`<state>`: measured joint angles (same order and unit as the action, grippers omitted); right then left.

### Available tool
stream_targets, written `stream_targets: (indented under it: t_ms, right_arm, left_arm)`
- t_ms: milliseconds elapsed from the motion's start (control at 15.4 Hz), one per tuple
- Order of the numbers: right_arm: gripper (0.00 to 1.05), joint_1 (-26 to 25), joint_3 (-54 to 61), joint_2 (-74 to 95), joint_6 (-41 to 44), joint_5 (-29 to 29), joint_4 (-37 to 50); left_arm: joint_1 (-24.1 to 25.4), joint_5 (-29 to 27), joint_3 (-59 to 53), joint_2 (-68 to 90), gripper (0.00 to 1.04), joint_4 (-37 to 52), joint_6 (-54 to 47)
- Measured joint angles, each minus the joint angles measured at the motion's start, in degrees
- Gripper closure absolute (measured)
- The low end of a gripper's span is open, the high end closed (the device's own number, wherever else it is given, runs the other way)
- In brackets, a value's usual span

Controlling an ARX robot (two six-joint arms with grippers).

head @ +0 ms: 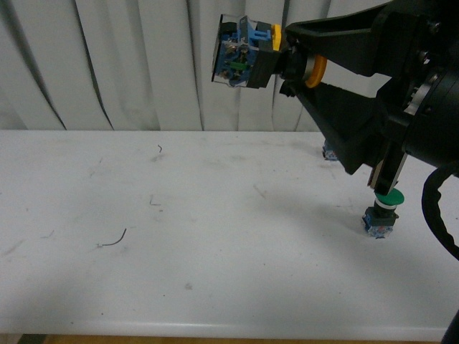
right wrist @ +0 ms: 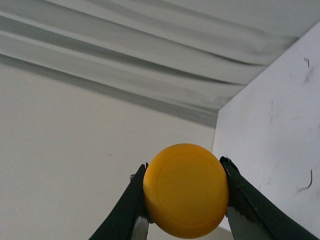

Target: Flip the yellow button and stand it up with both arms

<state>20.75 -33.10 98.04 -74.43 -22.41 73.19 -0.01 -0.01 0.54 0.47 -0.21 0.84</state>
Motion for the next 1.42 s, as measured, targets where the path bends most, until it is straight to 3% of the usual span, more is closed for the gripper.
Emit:
stream_targets:
  t_ms: [129,194,259,388,583,906,1424]
  right_arm:
    - [0.68,-1.4,-2.6,-3.0,11.0,4.9,0.1]
    - [0.68,-2.6,-5.8,-4.5,20.0,9.1,-0.5]
    - [0.68,-4.5,-9.7,-5.1,31.5,14.6,-6.8]
    - [0.68,-9.2,-12.9,-3.1,53.0,22.1,-17.8]
    - [0.68,-14.6,-16.8,-0.3,70.6,25.5,-22.6]
    - [0.68,-16.7,-29.7,14.2,73.8,27.9,-37.1]
    - [0.68,-14.3,-50.2,31.3,74.5,30.4,-57.5]
  left_arm:
    - [0.0,0.0,0.0,0.0,0.34,0.0,0.0]
    - [0.0,0.0,0.0,0.0,0.18,0.0,0.0]
    - [0.0,0.0,0.0,0.0,0.05,0.0,-0.1]
    - [0.0,0.0,0.0,0.0,0.07,0.0,0.0]
    - [0.0,0.0,0.0,0.0,0.07,0.0,0.0]
    - [0.0,0.0,0.0,0.0,0.07,0.0,0.0]
    - [0.0,0.0,0.0,0.0,0.07,0.0,0.0]
